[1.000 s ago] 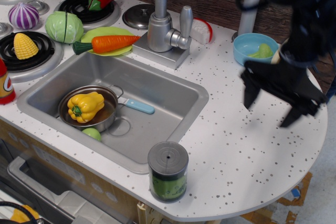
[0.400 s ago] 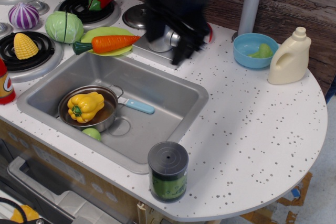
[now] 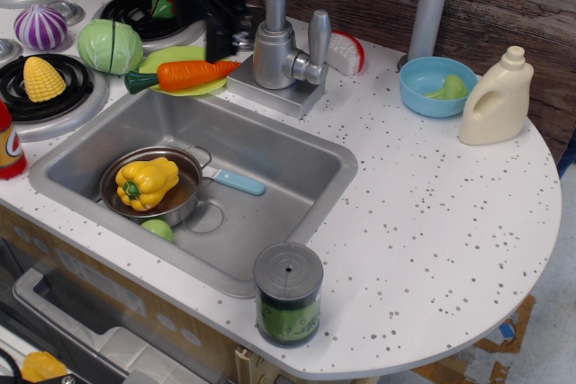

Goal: Take carrot off plate

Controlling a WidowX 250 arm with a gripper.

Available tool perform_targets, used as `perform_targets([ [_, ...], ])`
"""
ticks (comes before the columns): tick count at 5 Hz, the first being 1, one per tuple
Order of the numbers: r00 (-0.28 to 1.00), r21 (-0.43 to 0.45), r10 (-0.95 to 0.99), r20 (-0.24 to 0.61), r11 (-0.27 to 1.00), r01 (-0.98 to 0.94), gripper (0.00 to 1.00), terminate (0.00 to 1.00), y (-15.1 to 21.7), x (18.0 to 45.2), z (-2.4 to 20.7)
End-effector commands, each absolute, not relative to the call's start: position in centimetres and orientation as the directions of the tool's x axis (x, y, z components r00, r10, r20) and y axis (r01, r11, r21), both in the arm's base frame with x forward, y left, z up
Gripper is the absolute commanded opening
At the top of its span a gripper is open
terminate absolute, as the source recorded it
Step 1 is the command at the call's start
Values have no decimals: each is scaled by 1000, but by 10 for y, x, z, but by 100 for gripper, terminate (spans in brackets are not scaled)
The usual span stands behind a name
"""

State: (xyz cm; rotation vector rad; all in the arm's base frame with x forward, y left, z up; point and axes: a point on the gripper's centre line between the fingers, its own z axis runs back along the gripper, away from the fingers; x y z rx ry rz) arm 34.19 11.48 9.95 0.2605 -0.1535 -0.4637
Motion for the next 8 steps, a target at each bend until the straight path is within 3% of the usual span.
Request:
perform_targets([
  [1, 845, 360, -515, 143, 822, 440, 100, 0, 154, 372, 91],
  [2, 842, 425, -515, 157, 805, 414, 100, 0, 169, 379, 72],
  [5, 857, 366, -479, 189, 844, 391, 100, 0, 186, 382, 39],
  [6, 863, 349, -471, 181, 852, 391, 0, 0, 188, 384, 38],
  [7, 862, 341, -472, 186, 854, 394, 0, 0, 189, 385, 37],
  [8, 880, 338, -454, 143, 858, 388, 0, 0, 181, 382, 54],
])
